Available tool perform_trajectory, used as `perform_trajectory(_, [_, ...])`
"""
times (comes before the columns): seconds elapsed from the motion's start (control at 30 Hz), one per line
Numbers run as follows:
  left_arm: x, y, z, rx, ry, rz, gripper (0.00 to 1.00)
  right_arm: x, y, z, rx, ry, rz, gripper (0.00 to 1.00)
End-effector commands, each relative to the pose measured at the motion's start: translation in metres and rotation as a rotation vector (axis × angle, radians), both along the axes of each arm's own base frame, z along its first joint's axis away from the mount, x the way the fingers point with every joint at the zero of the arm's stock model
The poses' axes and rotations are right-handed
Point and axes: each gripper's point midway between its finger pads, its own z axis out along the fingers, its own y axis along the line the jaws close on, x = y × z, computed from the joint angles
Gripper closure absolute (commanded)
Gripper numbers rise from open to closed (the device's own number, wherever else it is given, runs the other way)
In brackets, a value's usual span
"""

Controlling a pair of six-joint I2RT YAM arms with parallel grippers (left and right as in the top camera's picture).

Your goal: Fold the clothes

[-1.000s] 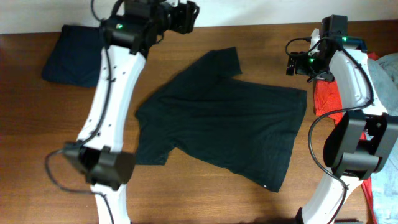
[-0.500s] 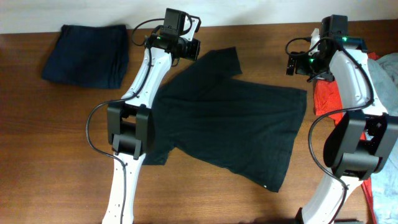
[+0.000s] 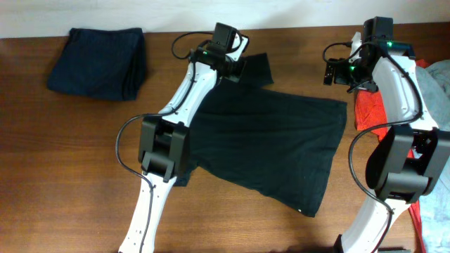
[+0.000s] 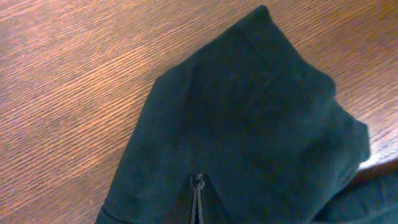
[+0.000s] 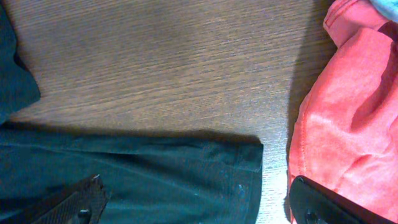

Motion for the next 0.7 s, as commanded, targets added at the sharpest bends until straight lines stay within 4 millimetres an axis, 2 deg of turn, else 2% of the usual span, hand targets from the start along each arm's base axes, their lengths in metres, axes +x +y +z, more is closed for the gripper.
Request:
perform_trajectory(0.0, [0.004,0.012,-0.013,0.055,-0.003,0.019,0.99,0.003,-0.002,0.006,0.008,-0.018,-0.012,0.01])
perform_trajectory(0.23, [0.006,0.021,-0.029,0.105,0.002,0.048,0.99,0.003,-0.002,0.006,0.008,-0.018,-0.012,0.01])
perform_trajectory(0.4, [0.003,0.023,-0.054,0.122,0.036,0.047,0.98,0.003,-0.002,0.006,0.008,-0.018,-0.012,0.01])
perform_trajectory(0.5, [0.008,0.043,-0.068,0.197,0.029,0.101,0.98,0.003,-0.002,0.006,0.008,-0.018,-0.011,0.02])
perform_trajectory(0.6, [0.018,0.063,-0.066,0.211,0.012,0.143,0.98,0.003,-0.002,0.006,0.008,-0.018,-0.012,0.02])
perform_trajectory(0.67, [0.029,0.084,-0.064,0.204,0.003,0.183,0.98,0.003,-0.002,0.006,0.008,-0.018,-0.012,0.01])
